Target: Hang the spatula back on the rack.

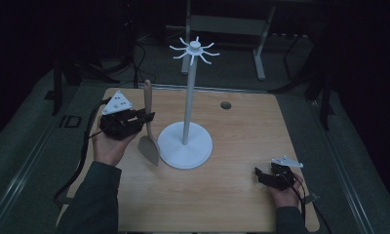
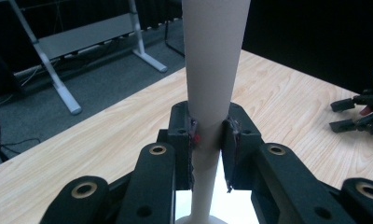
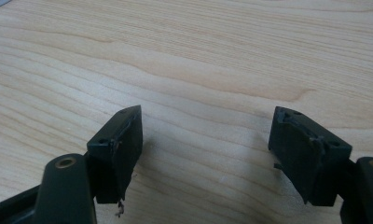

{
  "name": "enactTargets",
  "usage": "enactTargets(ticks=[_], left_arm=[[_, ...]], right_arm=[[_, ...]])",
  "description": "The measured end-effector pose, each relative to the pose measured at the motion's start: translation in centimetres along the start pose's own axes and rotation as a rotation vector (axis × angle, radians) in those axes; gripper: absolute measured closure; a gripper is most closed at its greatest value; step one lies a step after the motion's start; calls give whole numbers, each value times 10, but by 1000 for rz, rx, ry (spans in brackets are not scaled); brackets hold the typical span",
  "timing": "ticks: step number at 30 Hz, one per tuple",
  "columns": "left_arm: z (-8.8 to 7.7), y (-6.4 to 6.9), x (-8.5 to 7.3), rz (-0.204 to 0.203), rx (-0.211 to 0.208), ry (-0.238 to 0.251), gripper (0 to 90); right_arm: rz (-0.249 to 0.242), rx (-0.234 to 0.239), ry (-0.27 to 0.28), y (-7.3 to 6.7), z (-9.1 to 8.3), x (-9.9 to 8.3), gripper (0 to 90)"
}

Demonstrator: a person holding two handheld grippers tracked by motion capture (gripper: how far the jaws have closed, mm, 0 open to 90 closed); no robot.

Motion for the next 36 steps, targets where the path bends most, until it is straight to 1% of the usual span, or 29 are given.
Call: enactTargets(ticks=[7,12,15,22,27,30,36], left_arm=[[-2,2,7,13,-12,3,757],[-2,4,13,15,-22,16,757],[-1,5,16,13,-25,19,757],[0,7,23,26,-29,20,757],[-1,8,31,42,-30,24,757],[-1,10,36,39,-31,30,757],[0,11,45,53,-34,32,757]], right_arm=[[0,0,0,0,0,0,260],[0,0,0,0,0,0,260],[0,0,0,0,0,0,260],[0,0,0,0,0,0,260],[0,0,0,0,0,0,260],[0,0,0,0,0,0,260],[0,0,0,0,0,0,260]])
Point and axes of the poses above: each handheld gripper's, and its own axes: z roughly forward along the jaws, x roughly out of its top, y roughly to its right, the point moved 8 cm from there along z, roughly forward along the jaws, and after that the axes turned 2 degrees about -y, right-handed, at the moved point
